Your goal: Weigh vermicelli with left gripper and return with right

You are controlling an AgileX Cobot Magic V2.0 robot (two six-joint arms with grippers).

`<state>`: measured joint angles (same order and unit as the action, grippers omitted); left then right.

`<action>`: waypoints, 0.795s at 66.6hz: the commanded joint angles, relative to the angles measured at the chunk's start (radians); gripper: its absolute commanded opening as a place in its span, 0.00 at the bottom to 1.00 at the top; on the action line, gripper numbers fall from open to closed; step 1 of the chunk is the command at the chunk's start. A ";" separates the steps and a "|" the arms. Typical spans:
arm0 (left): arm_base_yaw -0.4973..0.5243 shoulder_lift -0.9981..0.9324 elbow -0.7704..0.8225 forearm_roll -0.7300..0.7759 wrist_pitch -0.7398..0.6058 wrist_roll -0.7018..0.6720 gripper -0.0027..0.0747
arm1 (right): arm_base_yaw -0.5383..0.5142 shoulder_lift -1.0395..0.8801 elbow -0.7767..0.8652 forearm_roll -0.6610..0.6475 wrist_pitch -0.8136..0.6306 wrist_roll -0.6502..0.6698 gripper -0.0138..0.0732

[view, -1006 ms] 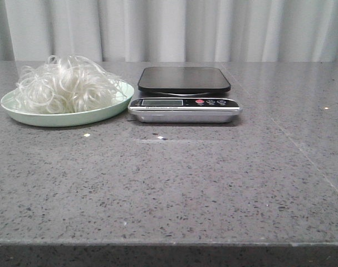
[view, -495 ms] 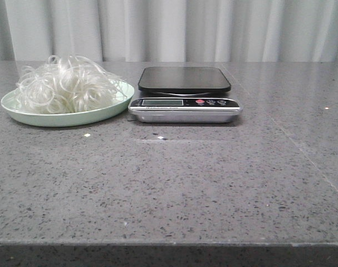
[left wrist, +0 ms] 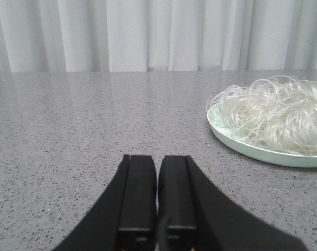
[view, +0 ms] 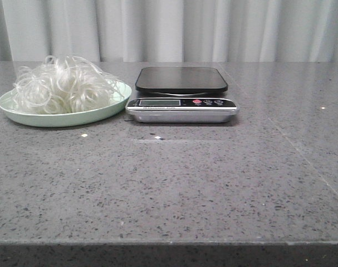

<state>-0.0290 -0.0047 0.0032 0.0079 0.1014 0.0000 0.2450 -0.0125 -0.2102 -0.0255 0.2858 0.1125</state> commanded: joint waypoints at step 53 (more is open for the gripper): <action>0.002 -0.022 0.007 -0.008 -0.076 0.000 0.20 | -0.231 -0.015 0.230 0.078 -0.296 -0.005 0.34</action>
<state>-0.0290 -0.0047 0.0032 0.0079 0.1014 0.0000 0.0184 -0.0125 0.0281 0.0904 0.0848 0.1125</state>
